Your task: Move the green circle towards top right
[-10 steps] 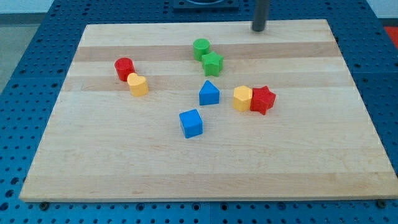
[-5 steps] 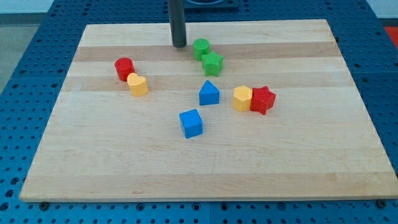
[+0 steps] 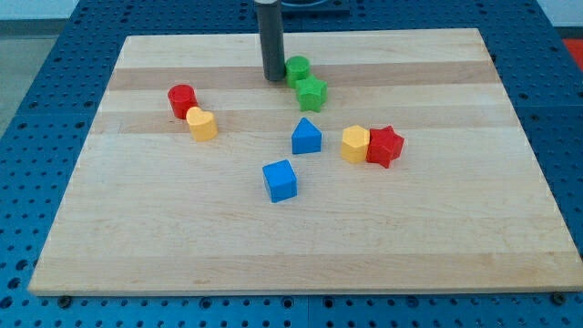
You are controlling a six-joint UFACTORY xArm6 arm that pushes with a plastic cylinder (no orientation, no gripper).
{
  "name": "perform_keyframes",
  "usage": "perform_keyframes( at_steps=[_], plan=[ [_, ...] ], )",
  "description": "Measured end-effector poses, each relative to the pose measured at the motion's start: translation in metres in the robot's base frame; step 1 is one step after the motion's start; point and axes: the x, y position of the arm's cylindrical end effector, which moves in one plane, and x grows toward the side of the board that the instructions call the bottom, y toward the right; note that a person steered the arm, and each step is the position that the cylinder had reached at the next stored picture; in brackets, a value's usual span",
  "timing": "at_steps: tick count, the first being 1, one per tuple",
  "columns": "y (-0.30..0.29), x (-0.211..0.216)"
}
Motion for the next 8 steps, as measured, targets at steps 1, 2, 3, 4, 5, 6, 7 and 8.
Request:
perform_keyframes(
  at_steps=[1,2,3,4,5,6,7,8],
  plan=[
    [0.030,0.000],
    [0.063,0.005],
    [0.090,0.021],
    [0.115,0.025],
    [0.136,0.025],
    [0.161,0.025],
    [0.182,0.030],
    [0.197,0.031]
  ],
)
